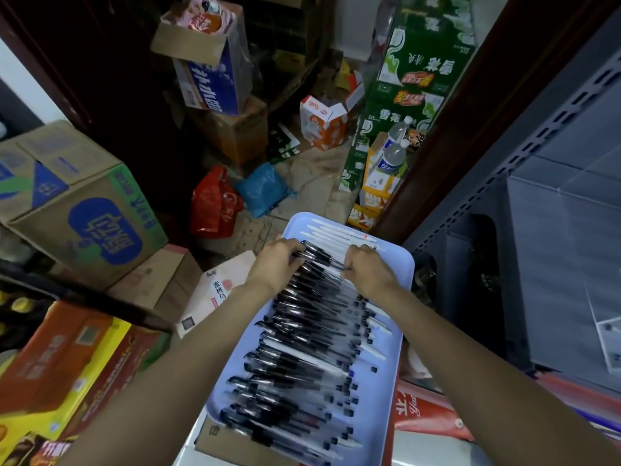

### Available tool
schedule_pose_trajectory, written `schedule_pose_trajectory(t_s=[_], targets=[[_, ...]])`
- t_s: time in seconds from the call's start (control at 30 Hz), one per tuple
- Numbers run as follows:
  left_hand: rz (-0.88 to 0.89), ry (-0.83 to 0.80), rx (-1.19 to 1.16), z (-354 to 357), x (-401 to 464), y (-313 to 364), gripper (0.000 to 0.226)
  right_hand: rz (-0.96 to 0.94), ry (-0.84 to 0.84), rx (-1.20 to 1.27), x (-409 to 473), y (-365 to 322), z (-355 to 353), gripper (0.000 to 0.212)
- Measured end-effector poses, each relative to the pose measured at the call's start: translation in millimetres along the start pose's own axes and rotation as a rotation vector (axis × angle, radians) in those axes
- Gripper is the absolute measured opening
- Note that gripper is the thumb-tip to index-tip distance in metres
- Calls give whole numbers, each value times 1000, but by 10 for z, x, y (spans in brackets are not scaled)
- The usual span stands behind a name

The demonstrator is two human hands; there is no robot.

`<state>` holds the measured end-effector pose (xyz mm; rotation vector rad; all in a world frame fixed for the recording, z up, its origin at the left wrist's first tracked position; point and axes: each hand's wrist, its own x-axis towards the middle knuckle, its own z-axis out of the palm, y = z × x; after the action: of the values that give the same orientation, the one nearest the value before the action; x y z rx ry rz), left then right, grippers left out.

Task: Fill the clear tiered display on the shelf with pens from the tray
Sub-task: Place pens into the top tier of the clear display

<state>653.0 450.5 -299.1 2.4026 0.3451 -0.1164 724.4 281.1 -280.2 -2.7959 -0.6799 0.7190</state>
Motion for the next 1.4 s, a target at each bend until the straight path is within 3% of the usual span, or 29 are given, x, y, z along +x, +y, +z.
schedule_pose_trajectory(t_s=[0.2, 0.4, 0.5, 0.6, 0.73, 0.87, 0.97, 1.1, 1.23, 1.4], targets=[[-7, 20, -90, -7, -1, -3, 30, -33, -6, 4, -12, 38, 40, 7], [-44, 76, -194, -89, -30, 92, 40, 36, 86, 144, -144, 8, -78, 15], [-130, 93, -455, -216, -50, 346, 47, 53, 180, 421, -304, -104, -310, 21], [-128, -41, -786, -368, -82, 753, 27, 24, 221, 734, -521, -278, -636, 21], [-26, -17, -1027, -506, -131, 1236, 18, -58, 286, 771, -811, -325, -1026, 11], [125, 101, -825, -670, -119, 1830, 32, -106, 405, 537, -1070, -61, -1482, 17], [358, 239, -475, -726, -131, 2383, 40, -82, 613, 428, -1349, 313, -1902, 19], [567, 243, -136, -622, -144, 3173, 27, -198, 835, 531, -1759, 975, -2438, 35], [675, 211, -45, -409, -162, 4004, 15, -350, 832, 892, -2115, 1726, -2829, 13], [726, 270, 73, -239, -85, 4811, 16, -347, 869, 967, -2396, 2601, -3227, 8]])
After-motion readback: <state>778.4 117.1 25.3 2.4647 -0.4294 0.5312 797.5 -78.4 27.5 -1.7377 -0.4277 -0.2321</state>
